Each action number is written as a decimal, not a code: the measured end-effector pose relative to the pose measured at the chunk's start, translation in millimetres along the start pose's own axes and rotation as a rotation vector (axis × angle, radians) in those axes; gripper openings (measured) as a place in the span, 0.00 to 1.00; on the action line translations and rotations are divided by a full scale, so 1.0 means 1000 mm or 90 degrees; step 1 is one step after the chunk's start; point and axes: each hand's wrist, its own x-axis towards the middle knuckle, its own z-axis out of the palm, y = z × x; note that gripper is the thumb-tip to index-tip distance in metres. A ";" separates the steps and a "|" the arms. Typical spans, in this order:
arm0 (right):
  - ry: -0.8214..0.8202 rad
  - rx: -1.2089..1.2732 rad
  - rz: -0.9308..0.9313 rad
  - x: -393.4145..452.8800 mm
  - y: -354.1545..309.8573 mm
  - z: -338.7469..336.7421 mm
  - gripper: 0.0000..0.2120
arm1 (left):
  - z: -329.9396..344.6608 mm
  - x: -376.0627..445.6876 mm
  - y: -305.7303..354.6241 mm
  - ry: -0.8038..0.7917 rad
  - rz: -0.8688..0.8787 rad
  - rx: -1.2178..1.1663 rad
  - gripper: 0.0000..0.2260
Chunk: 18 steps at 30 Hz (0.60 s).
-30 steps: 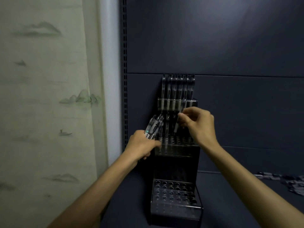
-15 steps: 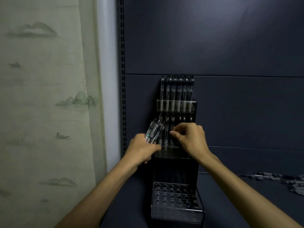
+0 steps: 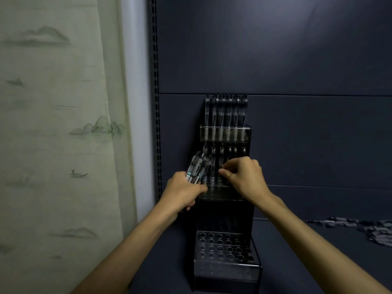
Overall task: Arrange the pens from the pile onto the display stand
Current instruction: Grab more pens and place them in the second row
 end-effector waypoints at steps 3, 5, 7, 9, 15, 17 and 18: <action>0.074 0.068 -0.004 -0.009 -0.007 -0.008 0.06 | 0.001 -0.003 0.001 -0.010 0.001 -0.010 0.09; 0.038 0.214 0.044 -0.016 -0.018 -0.012 0.04 | 0.002 -0.004 0.002 -0.019 0.011 -0.021 0.08; -0.113 0.400 0.122 -0.022 -0.032 -0.013 0.05 | 0.003 -0.005 0.005 -0.024 0.018 -0.033 0.06; -0.198 0.466 0.137 -0.026 -0.039 -0.012 0.06 | 0.004 -0.005 0.007 -0.025 0.026 -0.041 0.07; -0.176 0.491 0.131 -0.032 -0.038 -0.010 0.09 | 0.005 -0.006 0.009 -0.043 0.050 0.012 0.08; -0.145 0.468 0.130 -0.031 -0.037 -0.009 0.10 | 0.006 -0.007 0.010 -0.056 0.054 0.004 0.08; -0.125 0.467 0.137 -0.030 -0.036 -0.009 0.11 | 0.006 -0.008 0.010 -0.063 0.056 0.003 0.10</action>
